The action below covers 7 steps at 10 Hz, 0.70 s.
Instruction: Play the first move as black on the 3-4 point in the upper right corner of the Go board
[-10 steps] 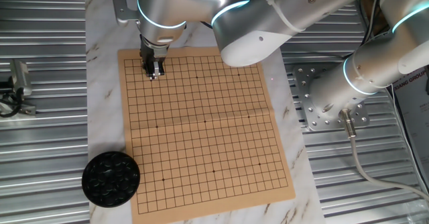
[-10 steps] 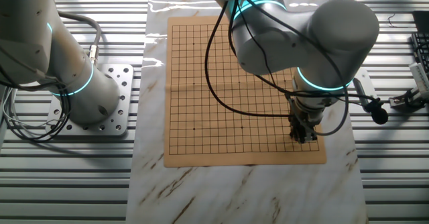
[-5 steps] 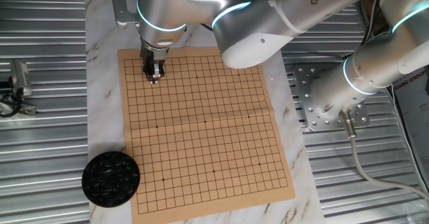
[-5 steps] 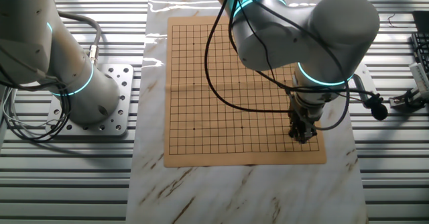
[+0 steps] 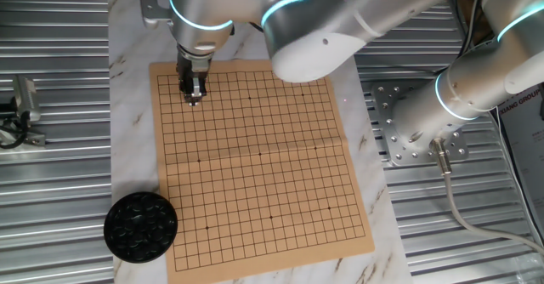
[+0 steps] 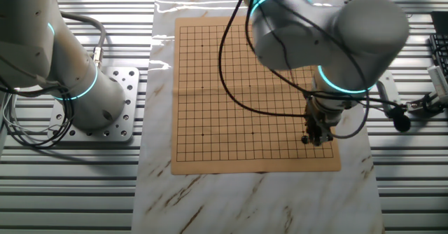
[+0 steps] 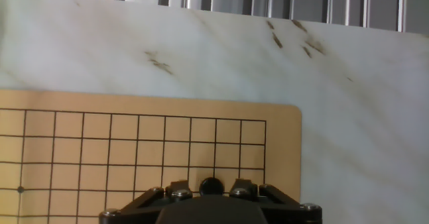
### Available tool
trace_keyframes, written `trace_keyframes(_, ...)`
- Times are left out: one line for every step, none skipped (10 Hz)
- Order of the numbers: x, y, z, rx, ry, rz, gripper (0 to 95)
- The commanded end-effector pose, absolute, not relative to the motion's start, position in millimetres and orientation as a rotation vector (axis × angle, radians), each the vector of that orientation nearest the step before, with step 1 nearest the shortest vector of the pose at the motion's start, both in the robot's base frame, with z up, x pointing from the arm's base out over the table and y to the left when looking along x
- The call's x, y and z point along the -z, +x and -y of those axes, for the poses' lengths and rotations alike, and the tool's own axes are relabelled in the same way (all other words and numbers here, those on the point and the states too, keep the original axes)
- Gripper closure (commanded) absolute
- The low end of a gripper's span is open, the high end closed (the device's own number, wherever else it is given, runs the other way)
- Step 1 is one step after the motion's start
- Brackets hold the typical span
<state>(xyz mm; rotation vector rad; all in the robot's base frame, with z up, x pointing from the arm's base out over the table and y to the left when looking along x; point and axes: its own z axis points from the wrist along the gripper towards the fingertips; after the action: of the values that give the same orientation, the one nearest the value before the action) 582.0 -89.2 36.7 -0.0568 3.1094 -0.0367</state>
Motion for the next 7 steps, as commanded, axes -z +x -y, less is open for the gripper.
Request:
trace_keyframes(-43, 590, 79, -0.003, -0.030, -3.115, 95.0)
trace_keyframes(-44, 591, 77, -0.001, -0.031, -3.115, 95.0)
trace_keyframes(-48, 592, 73, -0.006, -0.035, -3.107, 95.0)
trace_keyframes(-50, 592, 69, -0.001, -0.047, -3.109, 95.0)
trace_keyframes(-50, 590, 68, 0.005, -0.071, -3.108, 95.0)
trace_keyframes(-51, 589, 67, 0.021, -0.088, -3.110, 95.0)
trace_keyframes(-51, 588, 66, 0.027, -0.104, -3.104, 95.0)
